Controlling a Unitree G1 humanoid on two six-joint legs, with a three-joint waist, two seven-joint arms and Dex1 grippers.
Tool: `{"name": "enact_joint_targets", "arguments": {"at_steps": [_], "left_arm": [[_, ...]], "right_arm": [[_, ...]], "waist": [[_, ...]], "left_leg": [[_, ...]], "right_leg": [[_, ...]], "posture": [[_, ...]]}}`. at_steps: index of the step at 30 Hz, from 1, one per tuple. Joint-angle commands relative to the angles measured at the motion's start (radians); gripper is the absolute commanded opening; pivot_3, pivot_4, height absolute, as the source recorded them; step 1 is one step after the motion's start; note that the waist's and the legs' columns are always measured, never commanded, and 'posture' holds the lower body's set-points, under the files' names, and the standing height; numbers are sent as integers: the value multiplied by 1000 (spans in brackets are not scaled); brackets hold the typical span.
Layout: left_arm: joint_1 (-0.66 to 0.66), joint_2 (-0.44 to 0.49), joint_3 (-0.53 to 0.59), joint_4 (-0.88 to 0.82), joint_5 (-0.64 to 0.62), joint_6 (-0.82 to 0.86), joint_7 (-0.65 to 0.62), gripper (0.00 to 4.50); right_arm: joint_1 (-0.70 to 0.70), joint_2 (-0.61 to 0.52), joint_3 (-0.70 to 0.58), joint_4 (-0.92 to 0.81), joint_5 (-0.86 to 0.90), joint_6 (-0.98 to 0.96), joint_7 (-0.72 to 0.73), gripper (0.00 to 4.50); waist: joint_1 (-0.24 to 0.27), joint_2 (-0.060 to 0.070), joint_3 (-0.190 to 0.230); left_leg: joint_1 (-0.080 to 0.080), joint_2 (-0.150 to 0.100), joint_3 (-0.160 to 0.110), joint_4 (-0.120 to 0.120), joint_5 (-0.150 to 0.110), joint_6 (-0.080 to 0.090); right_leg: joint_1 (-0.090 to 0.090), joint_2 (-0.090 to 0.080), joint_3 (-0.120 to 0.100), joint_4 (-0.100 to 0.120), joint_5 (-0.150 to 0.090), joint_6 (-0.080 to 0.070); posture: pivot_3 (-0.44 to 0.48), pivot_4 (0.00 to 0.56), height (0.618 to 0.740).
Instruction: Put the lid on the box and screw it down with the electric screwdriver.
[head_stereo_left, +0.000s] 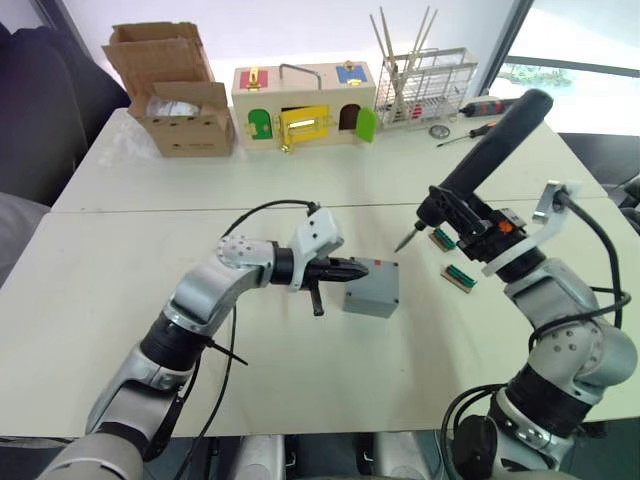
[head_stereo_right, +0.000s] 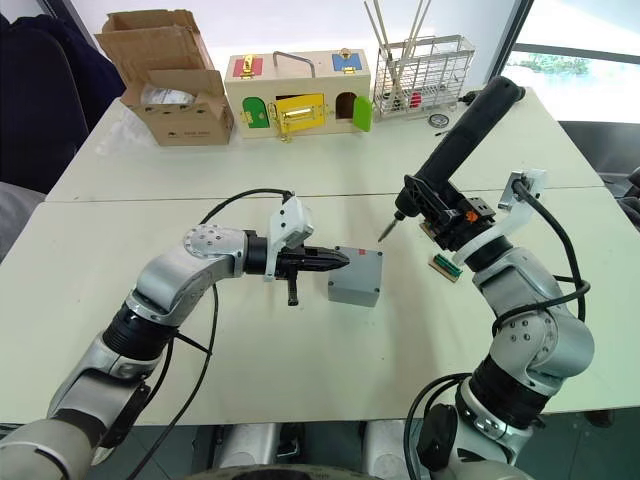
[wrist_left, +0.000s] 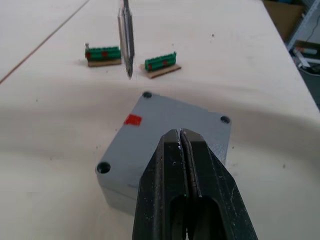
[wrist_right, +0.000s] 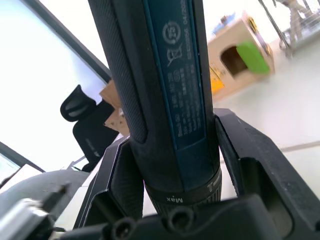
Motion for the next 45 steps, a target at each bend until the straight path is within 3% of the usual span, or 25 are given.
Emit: {"name": "enact_joint_targets", "arguments": {"at_steps": [1, 19, 34, 45], "left_arm": [[-26, 1, -32, 15, 50, -45, -21, 0], [-11, -17, -46, 44, 102, -60, -53, 0], [5, -16, -54, 42, 121, -59, -50, 0], [39, -16, -59, 26, 137, -45, -36, 0]], "right_arm": [[27, -10, 49, -57, 59, -71, -30, 1895], [143, -138, 103, -15, 183, -204, -137, 1895], [235, -285, 373, 49, 32, -387, -87, 1895], [309, -293, 499, 173, -57, -482, -82, 1895]], "waist": [[0, 0, 0], [3, 0, 0], [2, -2, -1], [1, -25, -25]], "left_leg": [[0, 0, 0, -1, 0, 0], [0, 0, 0, 1, -3, 5], [1, 0, -1, 1, -3, 6], [6, 2, -3, 0, -6, 10]], "right_leg": [[0, 0, 0, 0, 0, 0], [0, -1, 0, -1, 0, 0], [1, -1, 0, -1, 0, 0], [6, 0, 0, -2, -2, -3]], "posture": [[0, 150, 728], [0, 150, 728], [0, 150, 728], [0, 150, 728]]}}
